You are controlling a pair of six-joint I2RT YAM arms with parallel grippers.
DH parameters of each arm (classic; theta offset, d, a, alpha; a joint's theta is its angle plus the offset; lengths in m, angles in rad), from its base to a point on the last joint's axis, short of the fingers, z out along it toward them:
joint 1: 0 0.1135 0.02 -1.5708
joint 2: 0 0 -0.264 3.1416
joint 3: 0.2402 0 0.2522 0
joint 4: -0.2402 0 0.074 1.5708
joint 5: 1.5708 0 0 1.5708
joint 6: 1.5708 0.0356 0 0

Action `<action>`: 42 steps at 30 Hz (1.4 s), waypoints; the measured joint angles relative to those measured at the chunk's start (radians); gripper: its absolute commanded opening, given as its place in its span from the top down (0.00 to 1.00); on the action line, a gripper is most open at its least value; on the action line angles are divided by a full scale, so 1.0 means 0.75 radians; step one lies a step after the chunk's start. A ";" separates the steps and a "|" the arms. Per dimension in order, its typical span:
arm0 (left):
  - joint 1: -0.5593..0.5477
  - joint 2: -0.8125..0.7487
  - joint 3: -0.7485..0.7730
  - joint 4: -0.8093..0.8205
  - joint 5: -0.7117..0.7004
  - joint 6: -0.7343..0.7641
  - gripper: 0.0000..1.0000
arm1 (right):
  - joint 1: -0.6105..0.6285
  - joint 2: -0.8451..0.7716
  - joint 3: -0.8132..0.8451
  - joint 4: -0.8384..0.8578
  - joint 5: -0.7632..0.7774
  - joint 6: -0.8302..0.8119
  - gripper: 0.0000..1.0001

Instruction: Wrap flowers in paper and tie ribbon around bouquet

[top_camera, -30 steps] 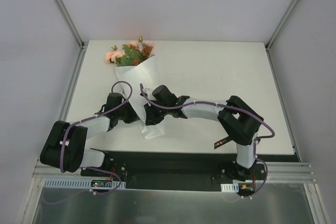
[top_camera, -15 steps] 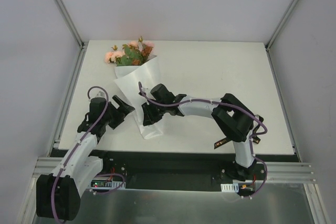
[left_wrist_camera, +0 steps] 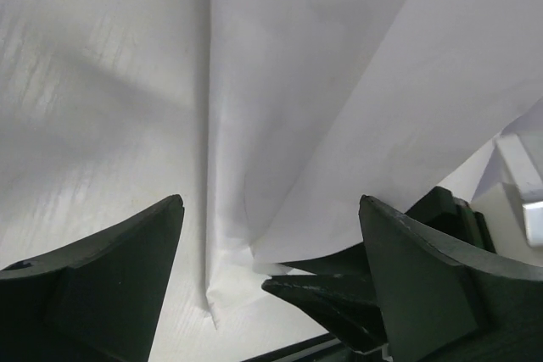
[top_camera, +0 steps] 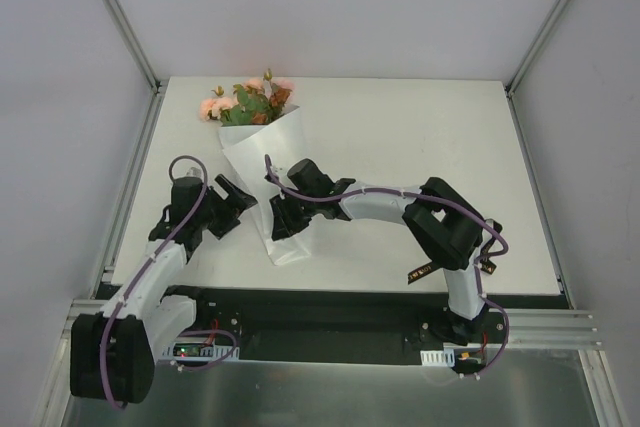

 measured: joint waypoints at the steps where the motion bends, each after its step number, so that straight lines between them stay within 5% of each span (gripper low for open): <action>1: 0.000 -0.049 -0.014 0.007 -0.002 -0.011 0.12 | 0.000 0.000 0.000 0.000 -0.001 0.000 0.71; 7: 0.019 -0.465 -0.115 -0.093 -0.098 -0.062 0.04 | -0.003 0.001 0.001 0.000 -0.010 -0.001 0.71; 13: 0.035 -0.342 -0.101 -0.049 -0.062 -0.051 0.06 | -0.003 0.001 0.001 0.001 -0.012 0.000 0.71; 16: 0.035 -0.111 -0.050 -0.013 -0.010 -0.027 0.19 | -0.003 0.001 0.001 0.004 -0.020 0.005 0.71; 19: 0.035 0.078 -0.002 0.022 0.016 0.011 0.48 | -0.005 0.001 0.001 0.013 -0.031 0.014 0.68; 22: 0.035 0.225 0.043 0.071 0.016 0.065 0.70 | -0.011 0.001 0.000 0.027 -0.063 0.046 0.56; 25: 0.035 0.354 0.104 0.106 0.011 0.125 0.83 | -0.026 -0.011 -0.029 0.101 -0.130 0.117 0.45; 34: 0.035 0.541 0.183 0.205 -0.007 0.214 0.91 | -0.152 -0.119 -0.162 0.216 -0.248 0.237 0.40; 42: 0.035 0.542 0.196 0.216 -0.030 0.254 0.91 | -0.141 -0.077 -0.169 0.278 -0.260 0.292 0.62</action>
